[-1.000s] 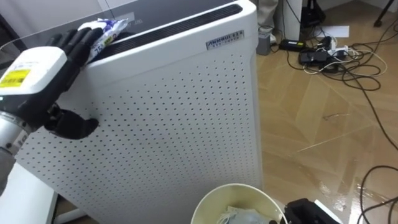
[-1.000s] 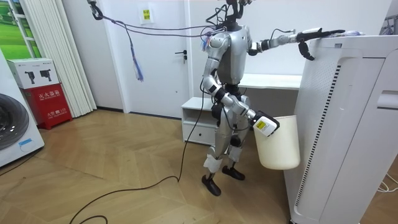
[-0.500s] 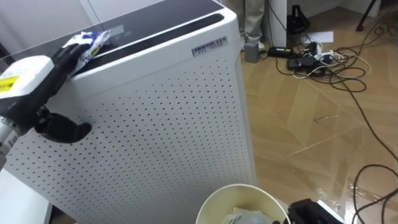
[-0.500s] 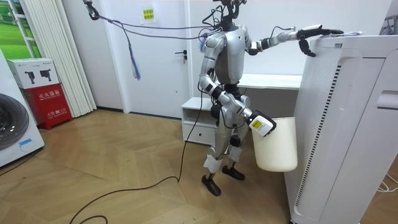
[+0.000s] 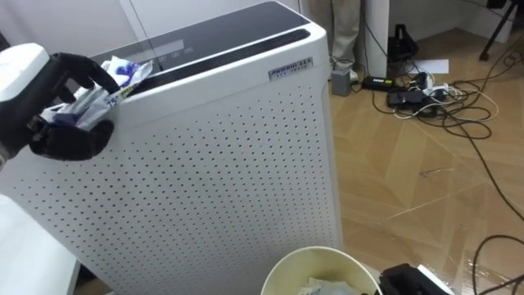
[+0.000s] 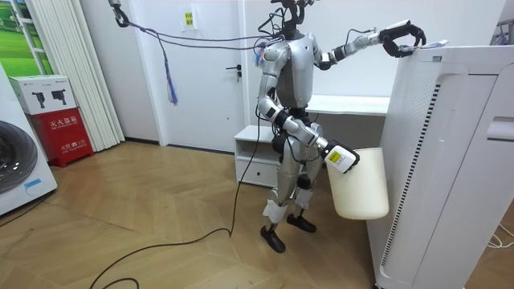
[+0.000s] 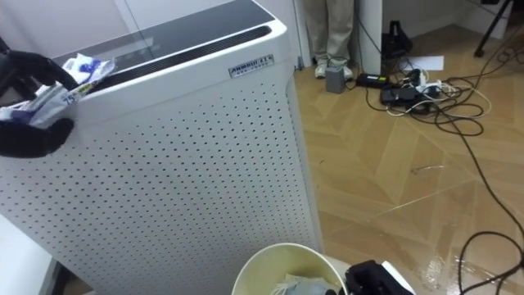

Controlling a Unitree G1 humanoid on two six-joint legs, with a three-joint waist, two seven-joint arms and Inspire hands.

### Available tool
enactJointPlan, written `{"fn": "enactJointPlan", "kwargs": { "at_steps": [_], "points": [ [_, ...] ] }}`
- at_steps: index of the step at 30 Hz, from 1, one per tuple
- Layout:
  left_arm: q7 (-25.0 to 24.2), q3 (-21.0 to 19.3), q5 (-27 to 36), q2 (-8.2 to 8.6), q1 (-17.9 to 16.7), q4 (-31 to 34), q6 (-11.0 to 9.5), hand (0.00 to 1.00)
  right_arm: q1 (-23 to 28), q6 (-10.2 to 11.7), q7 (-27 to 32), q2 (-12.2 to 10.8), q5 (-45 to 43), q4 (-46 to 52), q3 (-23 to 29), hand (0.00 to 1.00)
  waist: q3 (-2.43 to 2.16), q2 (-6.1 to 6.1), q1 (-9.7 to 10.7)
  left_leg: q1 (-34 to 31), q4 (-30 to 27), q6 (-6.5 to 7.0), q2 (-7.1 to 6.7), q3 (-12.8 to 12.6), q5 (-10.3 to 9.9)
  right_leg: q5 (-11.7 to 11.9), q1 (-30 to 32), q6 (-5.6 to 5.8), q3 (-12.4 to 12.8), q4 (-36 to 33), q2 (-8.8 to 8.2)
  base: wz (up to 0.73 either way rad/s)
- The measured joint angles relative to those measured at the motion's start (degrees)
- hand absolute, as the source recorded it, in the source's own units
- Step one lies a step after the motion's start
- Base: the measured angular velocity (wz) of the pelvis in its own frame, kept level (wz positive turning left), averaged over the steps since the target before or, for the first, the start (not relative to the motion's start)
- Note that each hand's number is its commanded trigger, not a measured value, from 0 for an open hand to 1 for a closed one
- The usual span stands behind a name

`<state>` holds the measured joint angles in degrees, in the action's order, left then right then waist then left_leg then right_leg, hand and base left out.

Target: Pick garbage

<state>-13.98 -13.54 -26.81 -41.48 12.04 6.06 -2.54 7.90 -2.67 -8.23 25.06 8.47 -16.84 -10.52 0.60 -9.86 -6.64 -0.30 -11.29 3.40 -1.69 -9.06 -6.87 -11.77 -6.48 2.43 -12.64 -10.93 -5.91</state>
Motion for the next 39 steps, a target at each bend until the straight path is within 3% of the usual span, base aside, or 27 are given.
{"fn": "enactJointPlan", "kwargs": {
  "at_steps": [18,25,28,30,31,32,33,34,35,36,39],
  "points": [
    [1.1,-1.6,-0.3,-0.01,1.1,1.3,2.7,1.00,-0.2,0.0,0.0,0.4,0.1,2.9,0.0,1.00,0.39,-0.79,0.0,-0.5,0.6,-0.04,-0.26,0.6,0.0,-0.1,0.1,-0.03,-0.5,0.3,-0.07,0.01],
    [2.2,-1.2,6.3,0.66,1.4,2.4,3.8,1.00,-0.4,0.0,0.1,0.6,0.2,3.0,-0.1,1.00,0.43,-0.56,0.1,-2.0,0.0,-0.04,-0.46,1.8,0.0,-0.2,1.1,0.01,-1.6,0.2,-0.25,0.08],
    [2.9,-1.0,14.0,3.44,0.9,6.2,4.2,1.00,-0.9,0.0,0.7,0.7,0.5,3.0,-1.4,1.00,0.40,0.18,0.1,-2.3,0.1,0.04,-0.78,1.8,0.1,-0.3,1.3,0.21,-1.8,0.0,-0.52,0.05],
    [3.8,0.4,21.3,7.62,0.0,11.1,3.4,1.00,-1.4,-0.3,0.5,0.3,0.8,3.0,-2.1,1.00,0.47,1.28,0.4,-2.3,0.1,0.07,-1.12,2.0,0.1,-0.5,1.4,0.47,-1.7,-0.5,-0.95,0.05],
    [3.8,0.8,23.6,8.51,-0.4,12.1,2.8,1.00,-1.4,-0.5,0.5,-0.2,1.1,3.0,-2.1,1.00,0.49,1.59,0.5,-2.3,0.1,0.09,-1.18,2.0,0.1,-0.5,1.5,0.52,-1.7,-0.6,-1.01,0.00],
    [3.8,2.2,28.0,10.70,-0.6,13.7,1.6,1.00,-1.4,-0.7,0.6,-1.0,1.4,3.0,-2.7,1.00,0.50,2.33,0.6,-2.3,0.1,0.13,-1.26,2.0,0.1,-0.6,1.4,0.57,-1.9,-0.6,-1.08,0.00],
    [3.7,5.0,32.2,12.83,-1.1,14.4,0.4,1.00,-1.4,-0.7,0.9,-1.5,1.4,2.9,-3.8,1.00,0.38,3.01,0.7,-2.3,0.1,0.14,-1.27,2.0,0.0,-0.6,1.4,0.58,-1.9,-0.6,-1.08,0.00],
    [3.5,6.6,34.0,13.66,-1.7,14.7,-0.1,1.00,-1.4,-0.7,1.1,-1.8,1.4,2.8,-4.2,1.00,0.23,3.16,0.8,-2.3,0.1,0.14,-1.25,2.0,0.0,-0.6,1.4,0.58,-1.9,-0.5,-1.06,0.00],
    [1.8,10.4,36.6,14.76,-3.2,15.1,0.0,1.00,-1.6,-0.7,1.3,-3.0,1.4,2.8,-4.7,1.00,0.38,3.81,0.8,-2.3,0.1,0.15,-1.17,2.0,0.0,-0.6,1.4,0.58,-1.9,-0.5,-0.95,0.00],
    [-0.6,14.3,37.8,15.76,-4.7,15.2,0.4,1.00,-2.0,-0.7,1.3,-4.0,1.4,2.7,-5.2,1.00,0.48,4.45,1.4,-2.8,-0.1,0.16,-1.03,2.0,0.0,-0.6,1.6,0.55,-1.9,-0.5,-0.80,0.00],
    [-5.9,20.1,39.8,17.22,-5.7,15.9,1.8,1.00,-2.5,-0.7,1.1,-6.0,1.4,2.4,-6.0,1.00,0.31,5.13,2.2,-5.3,-1.4,0.38,-0.59,2.0,-0.2,-0.2,3.6,0.22,-1.8,-0.7,-0.46,0.00]
  ]
}}
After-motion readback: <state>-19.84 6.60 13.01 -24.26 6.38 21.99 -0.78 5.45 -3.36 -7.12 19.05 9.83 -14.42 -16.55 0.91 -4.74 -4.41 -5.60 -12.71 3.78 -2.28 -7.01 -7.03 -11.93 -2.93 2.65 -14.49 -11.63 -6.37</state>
